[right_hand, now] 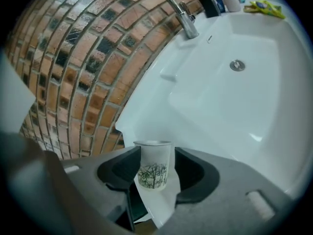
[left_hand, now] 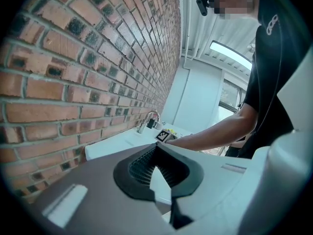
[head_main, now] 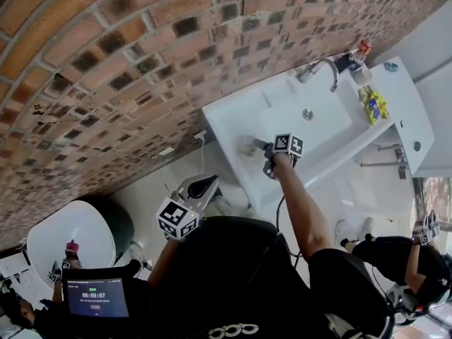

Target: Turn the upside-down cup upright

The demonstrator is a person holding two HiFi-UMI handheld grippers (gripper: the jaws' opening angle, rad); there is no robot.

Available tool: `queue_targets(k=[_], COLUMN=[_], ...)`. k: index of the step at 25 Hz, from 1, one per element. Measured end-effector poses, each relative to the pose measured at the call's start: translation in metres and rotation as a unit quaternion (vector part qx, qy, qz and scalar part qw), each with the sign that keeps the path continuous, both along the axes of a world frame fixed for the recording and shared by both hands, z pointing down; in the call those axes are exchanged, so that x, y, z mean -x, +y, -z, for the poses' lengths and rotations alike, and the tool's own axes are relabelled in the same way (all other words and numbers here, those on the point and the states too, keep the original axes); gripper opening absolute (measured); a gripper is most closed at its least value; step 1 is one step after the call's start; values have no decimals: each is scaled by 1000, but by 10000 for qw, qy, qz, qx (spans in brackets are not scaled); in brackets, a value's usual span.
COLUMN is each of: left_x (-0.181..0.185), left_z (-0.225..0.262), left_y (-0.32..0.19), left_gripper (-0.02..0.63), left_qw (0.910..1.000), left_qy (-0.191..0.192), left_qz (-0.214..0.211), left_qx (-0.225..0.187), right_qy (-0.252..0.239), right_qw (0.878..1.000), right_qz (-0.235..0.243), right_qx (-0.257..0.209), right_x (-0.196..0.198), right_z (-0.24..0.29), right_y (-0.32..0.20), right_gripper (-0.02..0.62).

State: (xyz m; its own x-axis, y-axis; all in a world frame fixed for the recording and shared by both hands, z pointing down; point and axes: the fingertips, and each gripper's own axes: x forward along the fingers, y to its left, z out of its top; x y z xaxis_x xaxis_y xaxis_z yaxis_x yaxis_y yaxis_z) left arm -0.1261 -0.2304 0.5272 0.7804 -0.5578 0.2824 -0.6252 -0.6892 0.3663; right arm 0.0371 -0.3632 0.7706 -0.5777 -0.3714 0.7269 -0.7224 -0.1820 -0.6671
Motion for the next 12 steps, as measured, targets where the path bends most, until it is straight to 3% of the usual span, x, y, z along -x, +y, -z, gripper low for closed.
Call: queue_targets(k=[3, 12], left_x=[-6, 4], left_z=[0, 0], left_y=[3, 2], left_gripper=[15, 15], left_qw=[10000, 9995], left_qy=[0, -54], left_qz=[34, 313], left_qx=[9, 31], right_qy=[-95, 71], right_qw=[9999, 9990], right_qz=[-46, 83], right_qx=[120, 423], right_x=[-1, 11], right_z=[-2, -14], right_y=[-1, -8], right_gripper=[268, 371])
